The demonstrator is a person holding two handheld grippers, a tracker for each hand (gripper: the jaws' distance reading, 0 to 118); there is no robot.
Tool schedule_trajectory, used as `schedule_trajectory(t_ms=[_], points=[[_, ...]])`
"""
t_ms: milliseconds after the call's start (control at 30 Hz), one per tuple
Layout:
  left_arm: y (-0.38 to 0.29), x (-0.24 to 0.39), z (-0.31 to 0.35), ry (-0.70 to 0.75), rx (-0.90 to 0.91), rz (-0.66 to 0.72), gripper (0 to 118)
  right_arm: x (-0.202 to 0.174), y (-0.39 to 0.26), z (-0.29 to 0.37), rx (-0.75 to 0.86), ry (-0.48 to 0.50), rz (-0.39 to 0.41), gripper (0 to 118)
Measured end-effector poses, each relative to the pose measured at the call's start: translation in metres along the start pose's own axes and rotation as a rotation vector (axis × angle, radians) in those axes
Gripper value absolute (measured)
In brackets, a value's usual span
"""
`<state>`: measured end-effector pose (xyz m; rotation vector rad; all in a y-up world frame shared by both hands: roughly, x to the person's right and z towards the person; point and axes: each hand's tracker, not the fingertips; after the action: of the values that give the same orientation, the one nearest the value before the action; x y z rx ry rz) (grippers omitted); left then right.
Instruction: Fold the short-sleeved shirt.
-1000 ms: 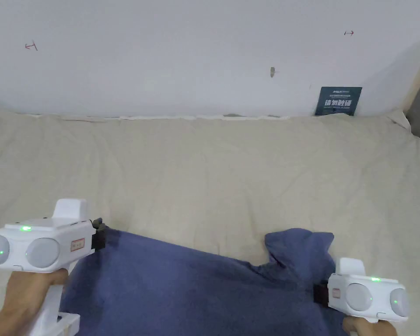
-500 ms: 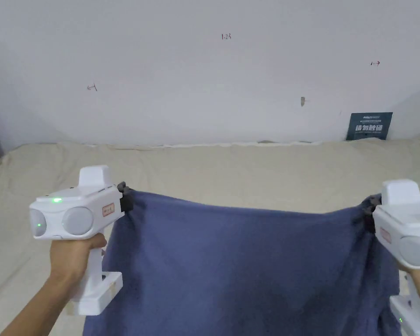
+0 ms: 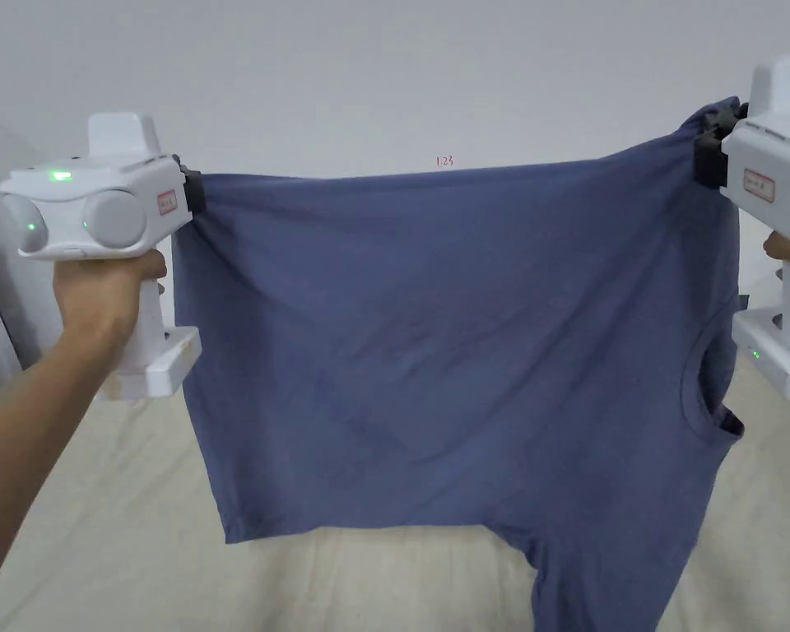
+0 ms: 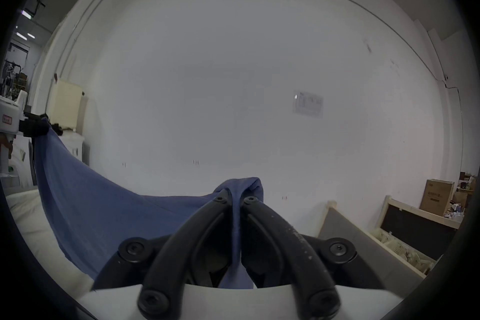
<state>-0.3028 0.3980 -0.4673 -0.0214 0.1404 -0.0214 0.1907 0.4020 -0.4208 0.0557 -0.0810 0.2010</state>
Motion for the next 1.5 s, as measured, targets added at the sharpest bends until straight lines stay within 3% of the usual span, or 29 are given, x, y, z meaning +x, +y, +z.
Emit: schedule_trajectory(t_ms=[300,700,1033,1500], points=[[-0.029,0.006,-0.046,0.031,0.000,-0.013,2,-0.009,-0.025,-0.036,-0.003,0.037,-0.027,7],[-0.256,0.012,-0.059,-0.012,-0.335,0.002,2,-0.043,-0.233,-0.037,-0.343,0.110,-0.155,7],[-0.404,-0.028,0.068,-0.023,-0.600,0.044,2,-0.052,-0.362,0.094,-0.598,0.188,-0.273,7],[-0.471,-0.074,0.264,0.039,-0.842,0.075,2,-0.051,-0.434,0.306,-0.830,0.193,-0.370,7]])
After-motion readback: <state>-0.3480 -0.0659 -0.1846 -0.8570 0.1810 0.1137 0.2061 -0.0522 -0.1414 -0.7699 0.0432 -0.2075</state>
